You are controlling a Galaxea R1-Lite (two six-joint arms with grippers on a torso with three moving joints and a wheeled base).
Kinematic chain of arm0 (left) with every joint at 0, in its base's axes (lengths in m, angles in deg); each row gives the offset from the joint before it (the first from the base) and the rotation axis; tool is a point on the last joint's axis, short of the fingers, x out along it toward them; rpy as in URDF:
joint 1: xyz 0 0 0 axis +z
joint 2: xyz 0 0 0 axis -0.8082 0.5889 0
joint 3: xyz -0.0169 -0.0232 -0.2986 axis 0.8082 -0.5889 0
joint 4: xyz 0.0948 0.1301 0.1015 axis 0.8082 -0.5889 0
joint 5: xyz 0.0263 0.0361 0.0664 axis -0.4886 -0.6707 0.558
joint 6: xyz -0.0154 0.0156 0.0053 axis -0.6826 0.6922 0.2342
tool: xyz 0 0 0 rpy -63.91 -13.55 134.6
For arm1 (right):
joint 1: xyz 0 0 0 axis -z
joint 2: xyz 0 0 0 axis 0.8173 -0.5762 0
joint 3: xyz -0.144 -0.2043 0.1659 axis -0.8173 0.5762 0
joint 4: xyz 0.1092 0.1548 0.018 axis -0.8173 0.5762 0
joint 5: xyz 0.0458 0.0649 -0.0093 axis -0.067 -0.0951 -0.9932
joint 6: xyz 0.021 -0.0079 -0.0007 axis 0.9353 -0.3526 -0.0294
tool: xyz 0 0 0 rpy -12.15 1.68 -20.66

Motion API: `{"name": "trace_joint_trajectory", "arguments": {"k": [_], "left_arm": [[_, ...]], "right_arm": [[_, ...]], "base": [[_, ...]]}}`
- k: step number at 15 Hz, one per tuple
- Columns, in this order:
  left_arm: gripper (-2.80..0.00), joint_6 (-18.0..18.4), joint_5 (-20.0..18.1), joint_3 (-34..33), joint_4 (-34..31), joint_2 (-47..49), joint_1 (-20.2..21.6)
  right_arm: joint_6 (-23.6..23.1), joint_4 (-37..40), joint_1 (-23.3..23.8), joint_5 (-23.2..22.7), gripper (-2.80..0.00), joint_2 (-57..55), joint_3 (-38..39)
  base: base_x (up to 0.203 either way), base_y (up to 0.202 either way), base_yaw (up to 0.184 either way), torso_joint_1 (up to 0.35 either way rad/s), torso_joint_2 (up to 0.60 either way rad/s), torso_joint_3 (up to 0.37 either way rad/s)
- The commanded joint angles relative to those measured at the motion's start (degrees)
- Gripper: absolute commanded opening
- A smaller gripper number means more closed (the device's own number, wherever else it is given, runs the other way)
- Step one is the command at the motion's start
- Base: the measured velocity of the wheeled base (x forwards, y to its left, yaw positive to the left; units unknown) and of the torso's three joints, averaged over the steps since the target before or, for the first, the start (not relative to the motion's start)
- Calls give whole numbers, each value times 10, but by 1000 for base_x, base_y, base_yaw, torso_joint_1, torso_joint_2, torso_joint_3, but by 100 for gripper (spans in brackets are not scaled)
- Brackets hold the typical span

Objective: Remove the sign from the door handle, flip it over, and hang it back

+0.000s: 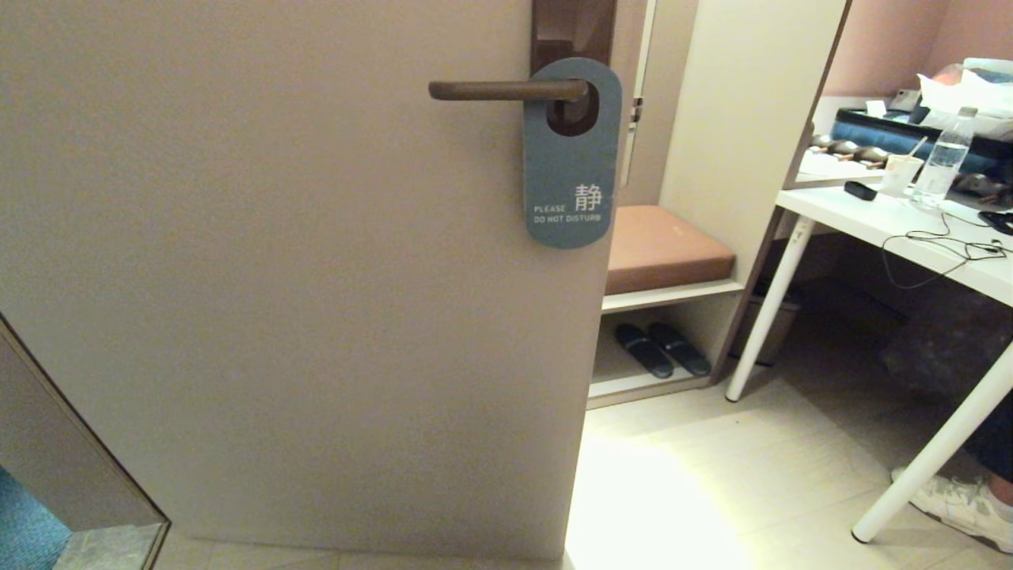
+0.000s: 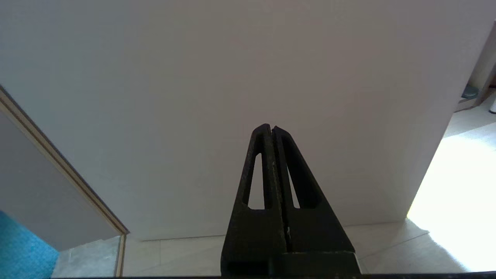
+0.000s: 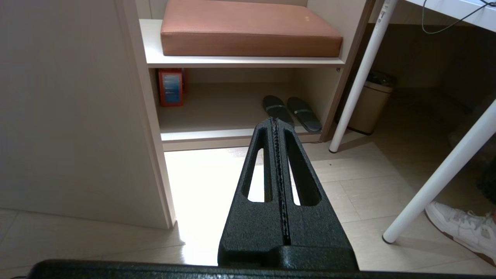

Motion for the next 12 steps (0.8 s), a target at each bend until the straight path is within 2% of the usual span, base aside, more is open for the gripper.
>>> {"name": "trace_joint_trajectory", "arguments": {"k": [1, 6, 12], "left_arm": [[-280, -12, 4, 0, -1, 0, 0], [-280, -31, 7, 0, -1, 0, 0], [-280, -32, 7, 0, -1, 0, 0]], "right_arm": [[0, 0, 0, 0, -280, 0, 0], [0, 0, 0, 0, -280, 0, 0], [0, 0, 0, -1, -280, 0, 0]], "base": [[0, 0, 0, 0, 0, 0], [0, 0, 0, 0, 0, 0], [0, 0, 0, 0, 0, 0]]}}
